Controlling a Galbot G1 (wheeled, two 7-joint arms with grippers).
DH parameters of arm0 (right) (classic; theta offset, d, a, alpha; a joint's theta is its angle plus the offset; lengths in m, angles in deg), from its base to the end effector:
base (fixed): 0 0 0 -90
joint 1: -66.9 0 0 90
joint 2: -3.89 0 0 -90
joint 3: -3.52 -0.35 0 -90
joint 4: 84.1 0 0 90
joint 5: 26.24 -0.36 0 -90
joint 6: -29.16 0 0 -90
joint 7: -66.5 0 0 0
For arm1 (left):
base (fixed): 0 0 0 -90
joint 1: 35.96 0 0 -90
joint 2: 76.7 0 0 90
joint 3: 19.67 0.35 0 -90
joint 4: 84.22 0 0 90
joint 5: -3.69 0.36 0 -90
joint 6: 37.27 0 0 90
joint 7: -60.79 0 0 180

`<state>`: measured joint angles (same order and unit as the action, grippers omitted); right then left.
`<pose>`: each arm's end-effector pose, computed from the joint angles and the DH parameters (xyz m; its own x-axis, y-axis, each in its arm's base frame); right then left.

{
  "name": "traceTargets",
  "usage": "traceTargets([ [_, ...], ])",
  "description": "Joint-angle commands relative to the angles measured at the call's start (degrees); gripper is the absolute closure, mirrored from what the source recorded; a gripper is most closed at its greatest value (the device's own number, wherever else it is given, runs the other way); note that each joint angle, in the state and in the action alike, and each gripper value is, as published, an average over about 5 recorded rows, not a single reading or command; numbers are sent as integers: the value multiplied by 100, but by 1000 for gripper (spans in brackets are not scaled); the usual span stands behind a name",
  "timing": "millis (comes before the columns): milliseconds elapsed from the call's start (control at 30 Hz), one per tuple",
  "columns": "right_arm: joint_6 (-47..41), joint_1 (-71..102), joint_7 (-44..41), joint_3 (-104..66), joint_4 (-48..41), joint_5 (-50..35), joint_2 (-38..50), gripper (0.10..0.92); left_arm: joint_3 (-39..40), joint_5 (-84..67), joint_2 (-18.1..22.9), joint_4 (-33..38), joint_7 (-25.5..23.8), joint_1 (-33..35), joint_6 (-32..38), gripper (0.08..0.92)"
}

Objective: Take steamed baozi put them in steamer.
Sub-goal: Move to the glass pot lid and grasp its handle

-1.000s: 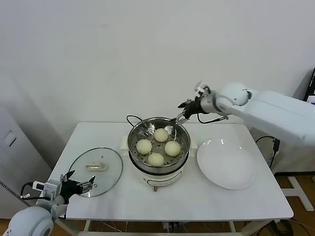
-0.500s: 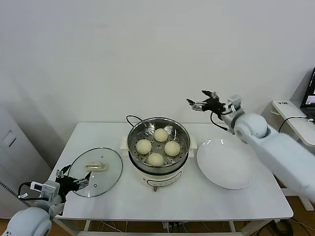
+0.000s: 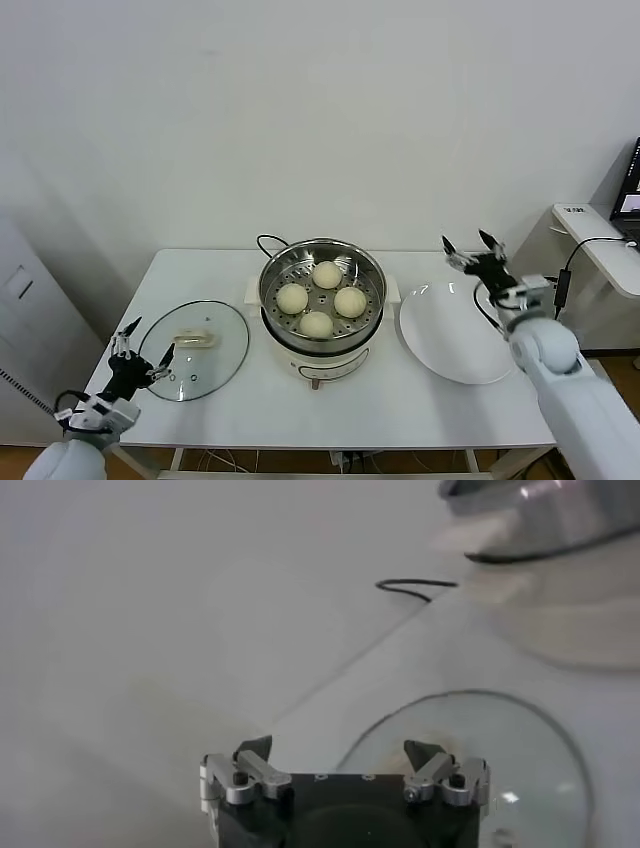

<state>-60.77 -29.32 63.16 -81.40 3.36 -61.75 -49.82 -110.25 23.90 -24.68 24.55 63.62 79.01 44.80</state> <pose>0.3901 -0.1909 -0.2732 -0.9945 -0.1032 -0.0204 -0.1028 0.9945 -0.0197 0.2320 0.1468 -0.3093 -0.9784 0.0487 0.2008 0.1949 0.5405 0.8184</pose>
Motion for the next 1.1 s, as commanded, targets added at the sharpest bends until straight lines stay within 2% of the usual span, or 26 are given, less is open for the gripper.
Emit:
traceTargets([
  [33, 323, 1193, -165, -1255, -4, 755, -887, 203, 66, 4164, 627, -1057, 389, -196, 1626, 177],
  [400, 417, 1158, -279, -1300, -211, 889, -1108, 203, 91, 5381, 1326, -2238, 830, -948, 1998, 177],
  [667, 487, 1253, -434, -1376, -304, 1031, -1218, 203, 70, 5643, 1532, -2755, 953, -1529, 1958, 177],
  [1100, 516, 1270, -572, -1419, -365, 1097, -1240, 203, 81, 5759, 1718, -3142, 1000, -1995, 1791, 177],
])
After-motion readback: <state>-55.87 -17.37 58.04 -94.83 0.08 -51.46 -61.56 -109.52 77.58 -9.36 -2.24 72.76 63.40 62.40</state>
